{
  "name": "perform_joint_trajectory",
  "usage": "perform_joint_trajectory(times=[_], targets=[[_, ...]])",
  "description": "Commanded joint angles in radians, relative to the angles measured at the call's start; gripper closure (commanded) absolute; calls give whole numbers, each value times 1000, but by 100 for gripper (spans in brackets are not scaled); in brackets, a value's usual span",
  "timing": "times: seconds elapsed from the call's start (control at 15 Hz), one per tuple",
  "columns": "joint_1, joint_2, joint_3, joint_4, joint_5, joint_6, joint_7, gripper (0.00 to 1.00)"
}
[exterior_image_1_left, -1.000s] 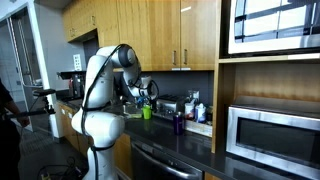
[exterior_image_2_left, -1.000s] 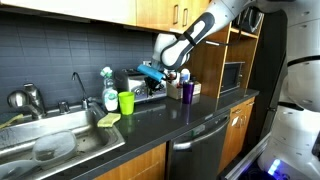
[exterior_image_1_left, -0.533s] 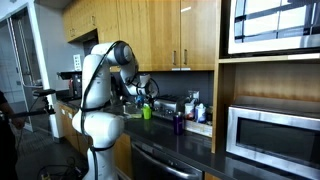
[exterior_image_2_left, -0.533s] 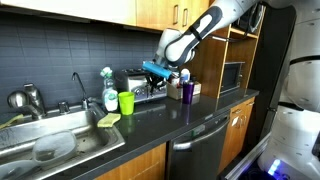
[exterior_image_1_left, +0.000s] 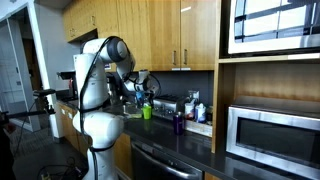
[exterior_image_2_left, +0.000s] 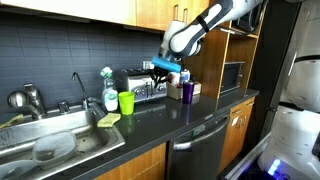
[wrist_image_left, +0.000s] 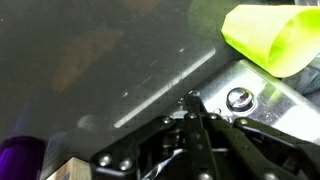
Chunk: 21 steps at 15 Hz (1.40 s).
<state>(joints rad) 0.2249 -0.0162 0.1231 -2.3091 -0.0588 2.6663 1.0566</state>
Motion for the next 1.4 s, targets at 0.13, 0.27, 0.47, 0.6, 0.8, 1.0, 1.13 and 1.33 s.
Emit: perform_joint_trajectory(times=[0.13, 0.27, 0.47, 0.6, 0.8, 1.0, 1.13, 1.33], targets=[[-45, -81, 20, -16, -30, -61, -88, 100], [-62, -84, 23, -7, -73, -59, -54, 100], [-83, -72, 30, 7, -130, -47, -7, 100], [-92, -52, 33, 19, -142, -37, 28, 100], [-95, -23, 37, 33, -142, -17, 88, 100], [-90, 21, 36, 54, -156, 8, 171, 100], [-83, 54, 31, 62, -164, 36, 234, 100], [-70, 98, 14, 66, -167, 89, 315, 100]])
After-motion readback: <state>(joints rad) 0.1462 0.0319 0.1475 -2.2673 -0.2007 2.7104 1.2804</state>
